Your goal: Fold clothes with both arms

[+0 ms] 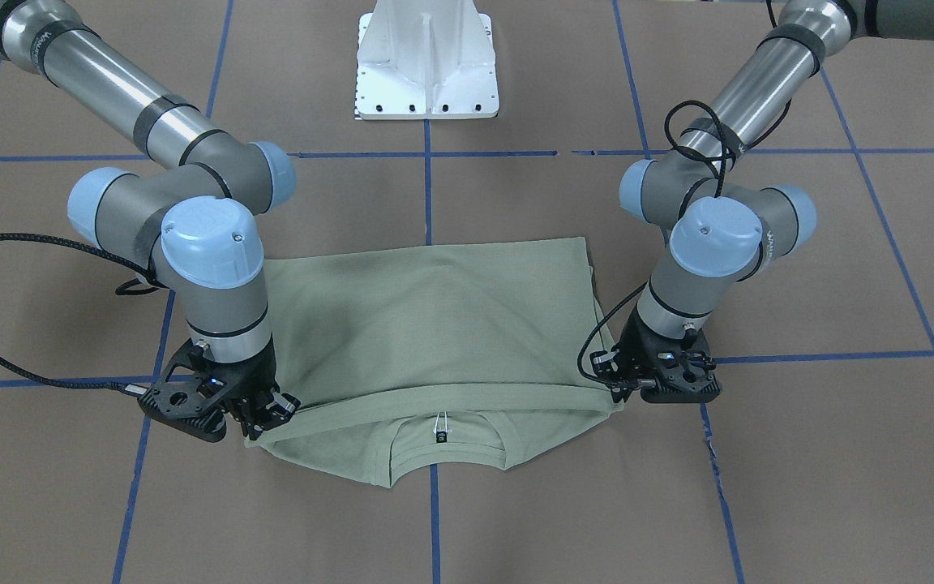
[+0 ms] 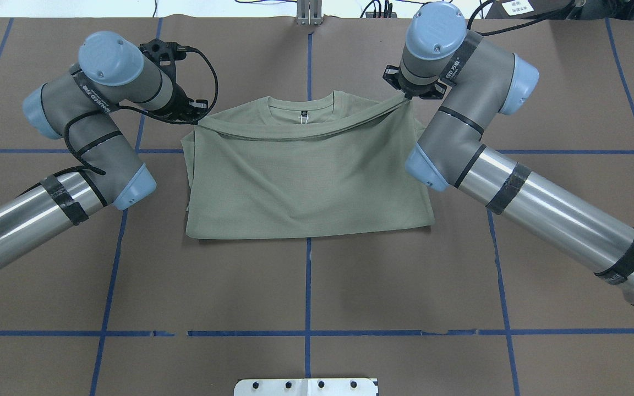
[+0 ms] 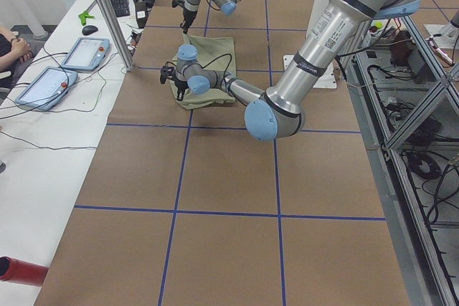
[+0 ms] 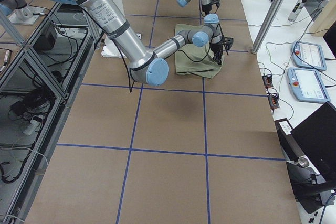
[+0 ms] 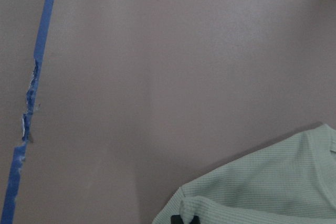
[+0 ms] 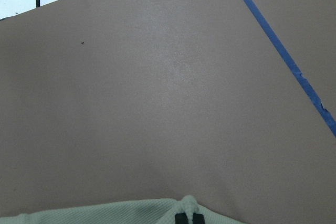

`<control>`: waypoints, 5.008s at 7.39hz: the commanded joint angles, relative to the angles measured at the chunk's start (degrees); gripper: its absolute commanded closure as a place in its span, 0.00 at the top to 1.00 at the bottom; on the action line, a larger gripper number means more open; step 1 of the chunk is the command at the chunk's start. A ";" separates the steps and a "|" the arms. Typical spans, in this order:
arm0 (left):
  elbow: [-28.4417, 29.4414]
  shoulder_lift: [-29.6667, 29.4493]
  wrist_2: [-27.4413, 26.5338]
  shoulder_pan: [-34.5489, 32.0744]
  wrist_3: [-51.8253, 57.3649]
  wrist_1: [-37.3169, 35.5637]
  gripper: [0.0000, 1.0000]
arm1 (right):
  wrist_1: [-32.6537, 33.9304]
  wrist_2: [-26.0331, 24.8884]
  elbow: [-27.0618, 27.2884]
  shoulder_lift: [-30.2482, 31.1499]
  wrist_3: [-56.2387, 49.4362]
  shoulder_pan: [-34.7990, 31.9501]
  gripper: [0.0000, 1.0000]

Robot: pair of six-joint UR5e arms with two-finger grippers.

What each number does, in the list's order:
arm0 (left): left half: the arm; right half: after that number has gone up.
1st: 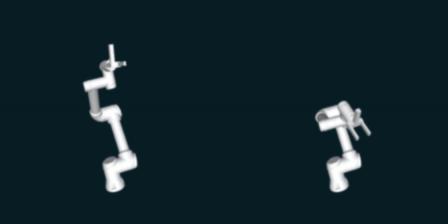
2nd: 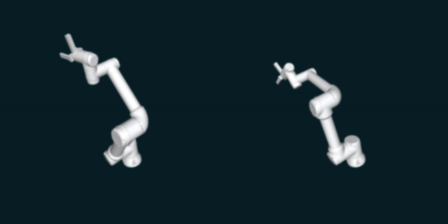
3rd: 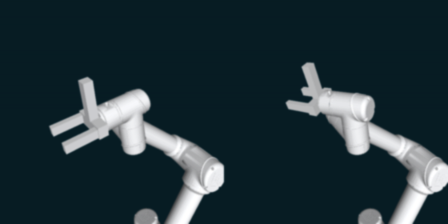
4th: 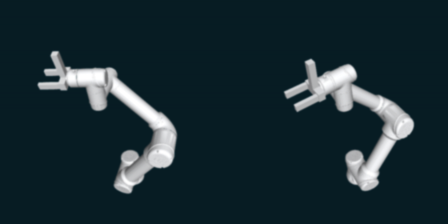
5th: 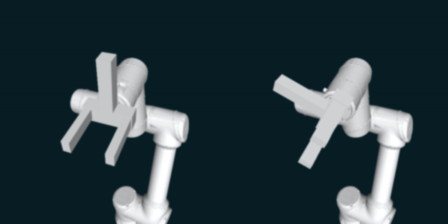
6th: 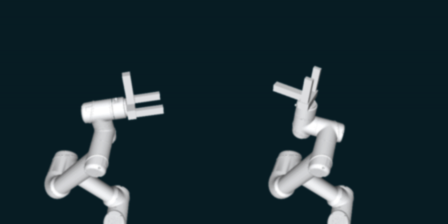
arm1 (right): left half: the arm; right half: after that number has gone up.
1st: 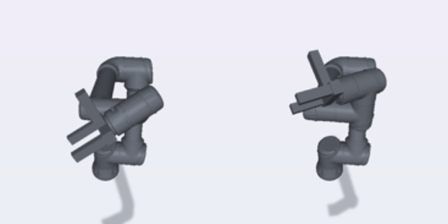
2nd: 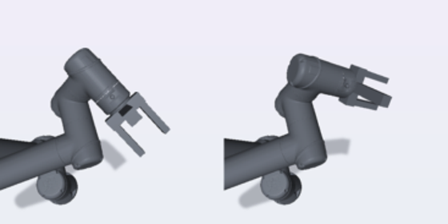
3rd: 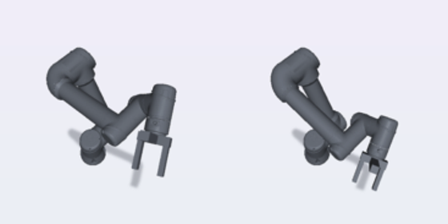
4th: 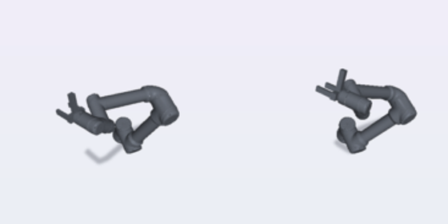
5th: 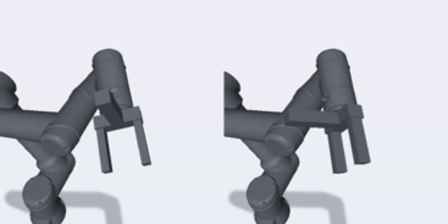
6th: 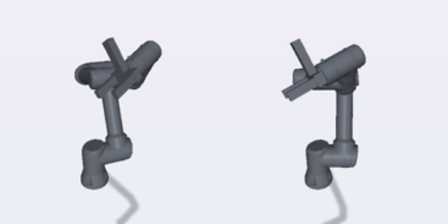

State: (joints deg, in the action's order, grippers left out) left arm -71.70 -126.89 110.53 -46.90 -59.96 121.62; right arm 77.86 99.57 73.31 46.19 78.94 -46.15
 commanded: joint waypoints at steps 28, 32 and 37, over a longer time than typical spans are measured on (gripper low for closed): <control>11.15 2.41 -2.86 -8.98 19.43 8.46 0.00 | -0.69 10.56 -1.07 1.62 -14.16 -4.56 1.00; 18.53 -3.72 -7.99 -12.94 27.77 11.17 1.00 | -5.00 10.30 -1.41 1.01 -13.37 -3.86 1.00; 13.52 -0.03 6.45 -16.38 27.35 12.68 1.00 | -10.31 2.23 -13.16 -13.23 -4.51 5.00 1.00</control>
State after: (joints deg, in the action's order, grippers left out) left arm -57.66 -127.26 116.56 -63.20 -32.50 134.21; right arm 71.32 104.96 64.09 35.69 72.19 -43.98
